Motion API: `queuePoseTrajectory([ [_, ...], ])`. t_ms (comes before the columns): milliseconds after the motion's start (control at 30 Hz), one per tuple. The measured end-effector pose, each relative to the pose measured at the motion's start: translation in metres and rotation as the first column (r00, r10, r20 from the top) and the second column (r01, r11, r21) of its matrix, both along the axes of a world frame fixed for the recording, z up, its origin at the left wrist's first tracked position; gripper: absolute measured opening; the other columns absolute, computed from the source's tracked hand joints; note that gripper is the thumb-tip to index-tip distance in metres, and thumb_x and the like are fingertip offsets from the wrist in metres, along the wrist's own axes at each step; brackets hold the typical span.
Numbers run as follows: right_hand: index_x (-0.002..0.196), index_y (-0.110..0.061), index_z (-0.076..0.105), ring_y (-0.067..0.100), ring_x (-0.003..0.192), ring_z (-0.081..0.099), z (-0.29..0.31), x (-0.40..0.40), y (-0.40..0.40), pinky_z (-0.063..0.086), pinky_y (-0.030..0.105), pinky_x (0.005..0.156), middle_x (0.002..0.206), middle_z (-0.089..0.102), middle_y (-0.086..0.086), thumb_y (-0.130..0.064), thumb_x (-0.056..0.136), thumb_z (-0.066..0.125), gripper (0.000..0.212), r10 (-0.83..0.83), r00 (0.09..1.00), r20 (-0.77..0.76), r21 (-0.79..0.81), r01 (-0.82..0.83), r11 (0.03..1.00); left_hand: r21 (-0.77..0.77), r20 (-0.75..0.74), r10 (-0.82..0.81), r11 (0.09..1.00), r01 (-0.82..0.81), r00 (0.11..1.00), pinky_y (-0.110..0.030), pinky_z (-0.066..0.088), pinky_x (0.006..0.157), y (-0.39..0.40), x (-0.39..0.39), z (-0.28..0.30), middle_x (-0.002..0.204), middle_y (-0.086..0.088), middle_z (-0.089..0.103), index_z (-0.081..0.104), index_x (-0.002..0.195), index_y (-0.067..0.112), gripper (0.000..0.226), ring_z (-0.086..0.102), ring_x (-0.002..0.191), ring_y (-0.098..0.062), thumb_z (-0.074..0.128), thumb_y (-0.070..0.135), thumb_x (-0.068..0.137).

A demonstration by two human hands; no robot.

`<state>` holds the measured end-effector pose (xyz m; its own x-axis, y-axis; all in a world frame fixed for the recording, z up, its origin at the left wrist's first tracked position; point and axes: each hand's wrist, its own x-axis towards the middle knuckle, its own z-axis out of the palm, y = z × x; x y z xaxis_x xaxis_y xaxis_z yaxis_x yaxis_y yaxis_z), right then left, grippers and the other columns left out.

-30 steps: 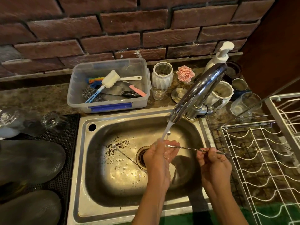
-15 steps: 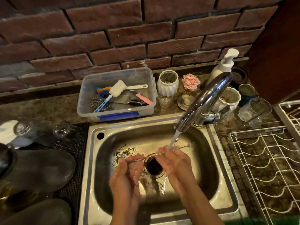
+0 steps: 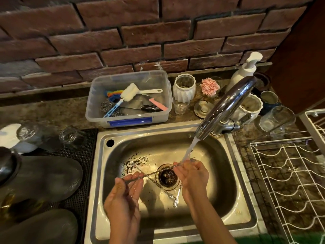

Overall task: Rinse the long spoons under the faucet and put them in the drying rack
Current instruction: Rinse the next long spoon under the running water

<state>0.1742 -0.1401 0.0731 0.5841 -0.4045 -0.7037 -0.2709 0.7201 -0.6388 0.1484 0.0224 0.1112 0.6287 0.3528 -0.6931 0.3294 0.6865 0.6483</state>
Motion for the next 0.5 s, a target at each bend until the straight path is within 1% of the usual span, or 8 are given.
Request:
queuePoseTrajectory([
  [33,0.091,-0.003,0.055,0.033,0.070,0.077,-0.001,-0.001,0.000,0.064,0.038,0.066,0.081,0.066,0.024,-0.007,0.099,0.059,0.010,-0.004,1.000,0.004,-0.024,0.004,1.000,0.000,0.000,0.001,1.000,-0.001,1.000,-0.038,0.063,0.077,-0.002,-0.001,0.000,0.110,-0.032,0.068,0.062,0.104,-0.007,0.033,0.069,0.106,-0.038,0.045,0.022,0.104],
  [100,0.083,0.000,0.056,0.036,0.066,0.075,-0.005,-0.002,-0.003,0.063,0.040,0.063,0.067,0.061,0.021,-0.018,0.103,0.055,0.027,0.006,1.000,-0.008,-0.064,-0.007,0.998,0.003,-0.002,0.013,1.000,-0.013,1.000,-0.039,0.061,0.081,-0.001,-0.002,-0.001,0.110,-0.032,0.068,0.061,0.103,-0.008,0.035,0.070,0.104,-0.038,0.044,0.023,0.104],
  [167,0.080,0.001,0.058,0.036,0.056,0.072,-0.008,-0.002,-0.007,0.061,0.036,0.054,0.057,0.060,0.019,-0.025,0.105,0.050,0.037,0.033,0.999,-0.030,-0.124,-0.036,0.992,-0.004,-0.002,0.031,1.000,-0.031,1.000,-0.035,0.063,0.075,0.005,-0.002,-0.002,0.109,-0.030,0.069,0.060,0.103,-0.008,0.036,0.075,0.096,-0.033,0.044,0.024,0.104],
  [267,0.079,0.002,0.063,0.031,0.050,0.069,-0.011,-0.002,-0.011,0.058,0.030,0.048,0.057,0.067,0.017,-0.014,0.103,0.052,0.031,0.176,0.984,-0.011,-0.275,-0.172,0.946,-0.014,-0.018,0.036,0.999,-0.036,0.999,-0.024,0.061,0.054,0.015,-0.004,-0.004,0.103,-0.024,0.072,0.060,0.098,-0.002,0.033,0.075,0.091,-0.029,0.044,0.026,0.105],
  [300,0.080,0.002,0.063,0.030,0.053,0.070,-0.011,-0.002,-0.012,0.059,0.030,0.050,0.060,0.069,0.018,-0.006,0.101,0.054,0.024,0.224,0.975,-0.005,-0.304,-0.215,0.928,-0.024,-0.022,0.041,0.999,-0.042,0.999,-0.023,0.061,0.054,0.018,-0.004,-0.004,0.103,-0.023,0.072,0.060,0.097,0.000,0.033,0.074,0.093,-0.029,0.044,0.027,0.104],
  [400,0.081,-0.001,0.063,0.027,0.058,0.073,-0.010,-0.001,-0.017,0.061,0.030,0.055,0.066,0.073,0.015,0.003,0.094,0.062,0.014,0.338,0.941,-0.005,-0.346,-0.318,0.883,-0.049,-0.013,0.085,0.995,-0.085,0.996,-0.033,0.064,0.072,0.025,-0.001,-0.008,0.093,-0.022,0.075,0.059,0.094,-0.001,0.032,0.075,0.086,-0.029,0.042,0.025,0.105],
  [467,0.076,-0.002,0.061,0.020,0.050,0.068,-0.011,0.001,-0.021,0.057,0.027,0.047,0.060,0.070,0.006,0.000,0.096,0.060,0.020,0.389,0.920,-0.053,-0.409,-0.375,0.832,-0.051,-0.006,0.087,0.995,-0.087,0.996,-0.034,0.064,0.072,0.026,-0.001,-0.010,0.085,-0.019,0.077,0.059,0.095,-0.001,0.033,0.077,0.080,-0.026,0.042,0.025,0.105],
  [500,0.076,0.000,0.062,0.019,0.045,0.064,-0.012,0.001,-0.023,0.054,0.026,0.043,0.057,0.067,0.006,-0.001,0.099,0.055,0.024,0.407,0.909,-0.088,-0.436,-0.403,0.805,-0.051,-0.001,0.084,0.995,-0.084,0.996,-0.033,0.064,0.070,0.025,-0.001,-0.011,0.084,-0.018,0.078,0.059,0.096,-0.002,0.033,0.078,0.079,-0.025,0.042,0.025,0.105],
])
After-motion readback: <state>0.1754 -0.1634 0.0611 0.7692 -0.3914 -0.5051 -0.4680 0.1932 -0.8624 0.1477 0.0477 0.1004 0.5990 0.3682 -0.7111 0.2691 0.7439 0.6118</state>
